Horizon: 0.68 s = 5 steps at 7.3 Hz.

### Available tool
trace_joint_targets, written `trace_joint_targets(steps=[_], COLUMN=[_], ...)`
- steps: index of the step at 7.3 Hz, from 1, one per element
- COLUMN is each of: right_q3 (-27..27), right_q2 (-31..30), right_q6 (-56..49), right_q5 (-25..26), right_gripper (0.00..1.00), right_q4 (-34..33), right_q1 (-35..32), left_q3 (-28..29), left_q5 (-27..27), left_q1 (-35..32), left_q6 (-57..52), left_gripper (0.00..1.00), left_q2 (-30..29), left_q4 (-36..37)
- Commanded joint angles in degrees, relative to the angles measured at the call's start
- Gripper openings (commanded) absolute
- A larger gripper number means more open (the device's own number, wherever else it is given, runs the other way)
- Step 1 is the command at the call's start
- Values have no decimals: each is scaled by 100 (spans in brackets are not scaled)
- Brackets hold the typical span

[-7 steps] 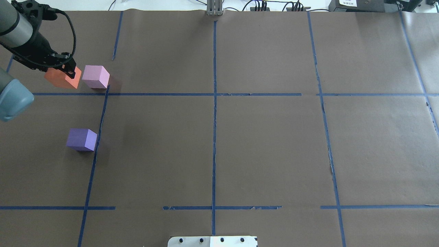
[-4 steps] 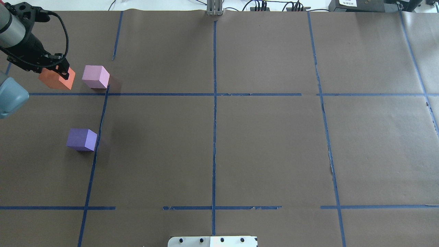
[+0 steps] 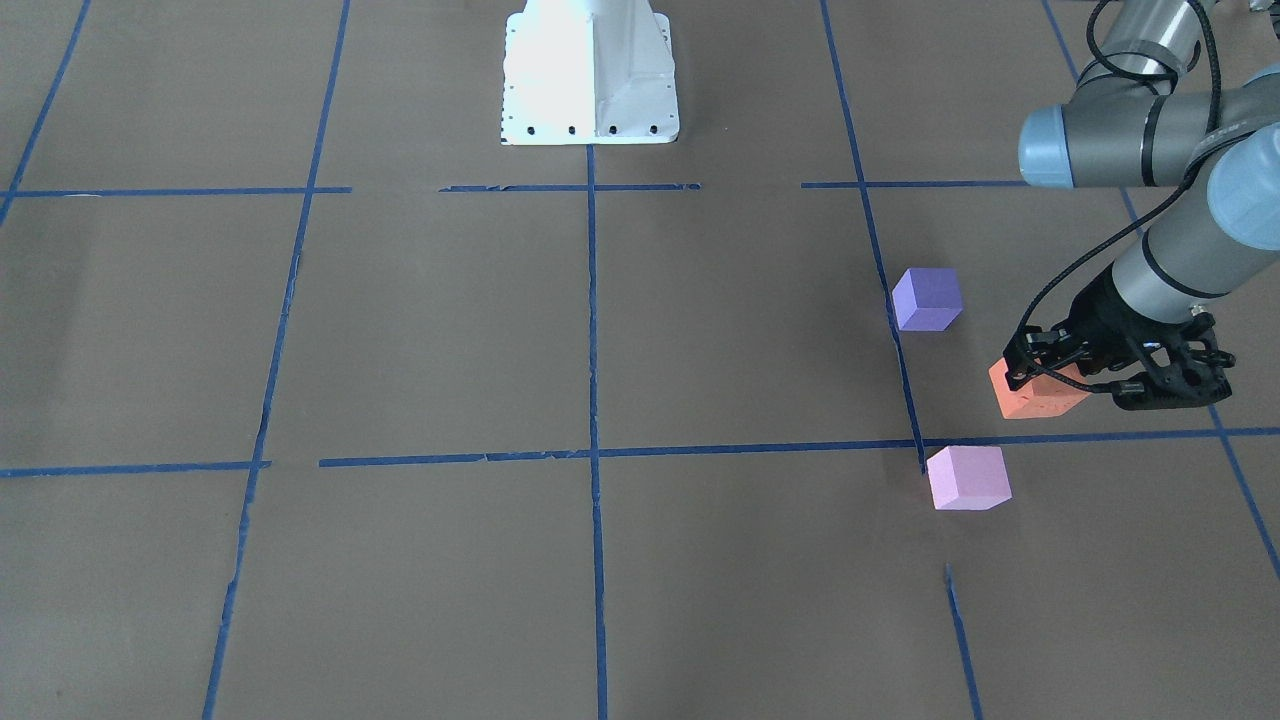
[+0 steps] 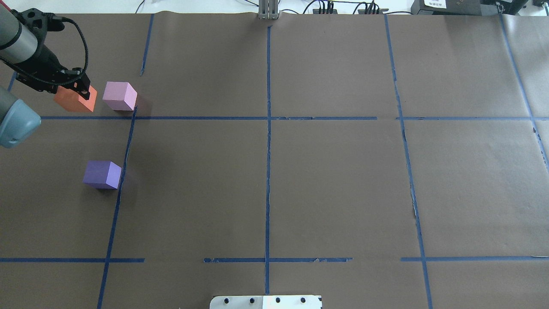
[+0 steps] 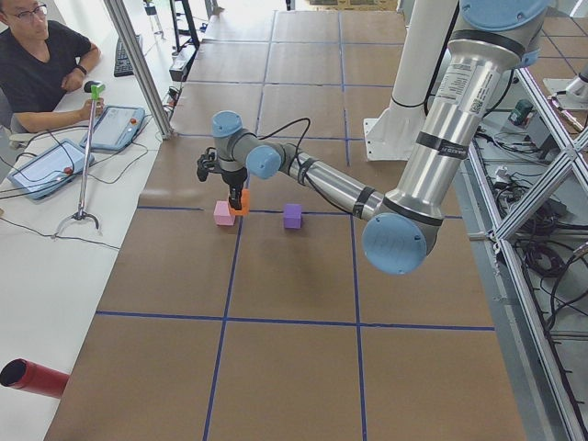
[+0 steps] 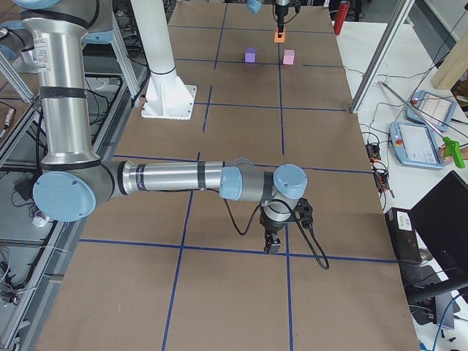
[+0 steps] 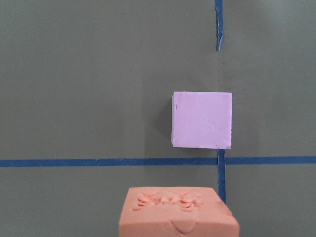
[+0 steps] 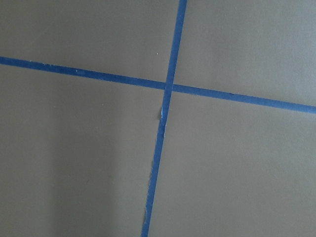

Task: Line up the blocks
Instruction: 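Lower the orange cube just nearer the robot than the pink cube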

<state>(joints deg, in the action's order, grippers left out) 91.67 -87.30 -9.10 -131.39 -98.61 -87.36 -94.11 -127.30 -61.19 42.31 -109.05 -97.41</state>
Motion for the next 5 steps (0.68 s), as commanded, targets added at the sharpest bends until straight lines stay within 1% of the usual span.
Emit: trace_joint_targets(steps=[1, 5], right_q3=[0, 0], right_q2=[3, -6], right_q6=[-4, -4], right_q5=[0, 0], right_gripper=[100, 100], right_q4=[0, 0], right_q1=[0, 0], left_q3=[121, 217], left_q5=[3, 38], left_q1=[351, 721], left_q6=[426, 577], left_gripper=[14, 14], left_q2=[208, 262], left_q4=[-662, -866])
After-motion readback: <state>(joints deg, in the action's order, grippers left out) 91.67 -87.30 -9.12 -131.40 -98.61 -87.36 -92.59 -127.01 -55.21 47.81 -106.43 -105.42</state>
